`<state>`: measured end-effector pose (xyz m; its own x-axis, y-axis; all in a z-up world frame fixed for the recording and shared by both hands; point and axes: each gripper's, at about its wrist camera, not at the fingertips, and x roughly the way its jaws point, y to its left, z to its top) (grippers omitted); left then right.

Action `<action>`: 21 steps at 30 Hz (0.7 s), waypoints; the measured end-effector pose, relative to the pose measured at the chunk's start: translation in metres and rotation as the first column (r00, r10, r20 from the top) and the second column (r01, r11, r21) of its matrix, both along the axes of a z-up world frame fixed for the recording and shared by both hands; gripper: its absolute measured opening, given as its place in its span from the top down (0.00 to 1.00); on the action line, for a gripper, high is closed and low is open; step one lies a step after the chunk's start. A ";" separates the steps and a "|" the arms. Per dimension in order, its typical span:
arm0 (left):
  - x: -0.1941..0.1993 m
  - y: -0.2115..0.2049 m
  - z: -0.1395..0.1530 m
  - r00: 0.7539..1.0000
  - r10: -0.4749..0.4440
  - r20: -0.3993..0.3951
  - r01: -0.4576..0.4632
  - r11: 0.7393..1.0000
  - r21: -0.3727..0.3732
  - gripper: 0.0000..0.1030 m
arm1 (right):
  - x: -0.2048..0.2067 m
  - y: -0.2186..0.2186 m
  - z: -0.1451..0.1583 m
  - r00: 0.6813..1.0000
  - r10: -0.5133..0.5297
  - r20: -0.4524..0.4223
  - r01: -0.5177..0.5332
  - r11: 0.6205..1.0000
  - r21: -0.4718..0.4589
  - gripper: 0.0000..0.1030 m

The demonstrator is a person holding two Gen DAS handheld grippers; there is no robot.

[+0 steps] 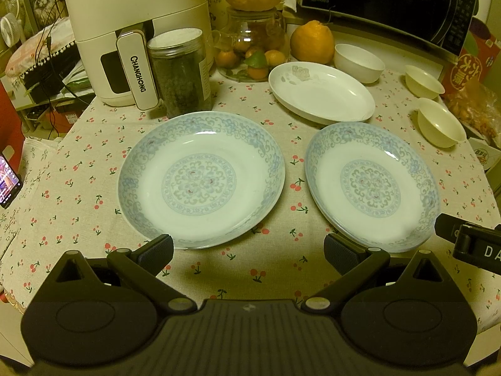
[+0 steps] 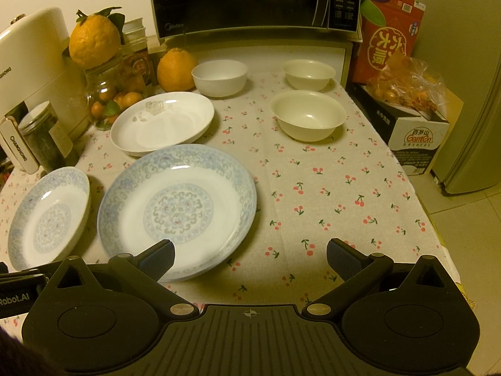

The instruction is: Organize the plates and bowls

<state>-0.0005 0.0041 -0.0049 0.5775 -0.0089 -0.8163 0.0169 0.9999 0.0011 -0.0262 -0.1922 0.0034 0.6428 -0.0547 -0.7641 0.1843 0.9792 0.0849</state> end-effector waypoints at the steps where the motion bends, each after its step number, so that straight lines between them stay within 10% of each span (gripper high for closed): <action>1: 0.000 0.000 0.000 1.000 0.000 0.000 0.000 1.000 0.000 0.00 | 0.000 0.000 0.000 1.000 0.000 0.000 0.000 1.000 0.000 0.00; 21: 0.001 0.000 0.001 1.000 0.004 -0.002 -0.004 1.000 0.003 0.00 | 0.000 -0.001 -0.001 1.000 0.002 -0.012 -0.002 1.000 0.000 0.00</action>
<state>0.0002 0.0045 -0.0038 0.5762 -0.0043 -0.8173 0.0130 0.9999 0.0039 -0.0265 -0.1933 0.0021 0.6336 -0.0536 -0.7718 0.1837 0.9795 0.0828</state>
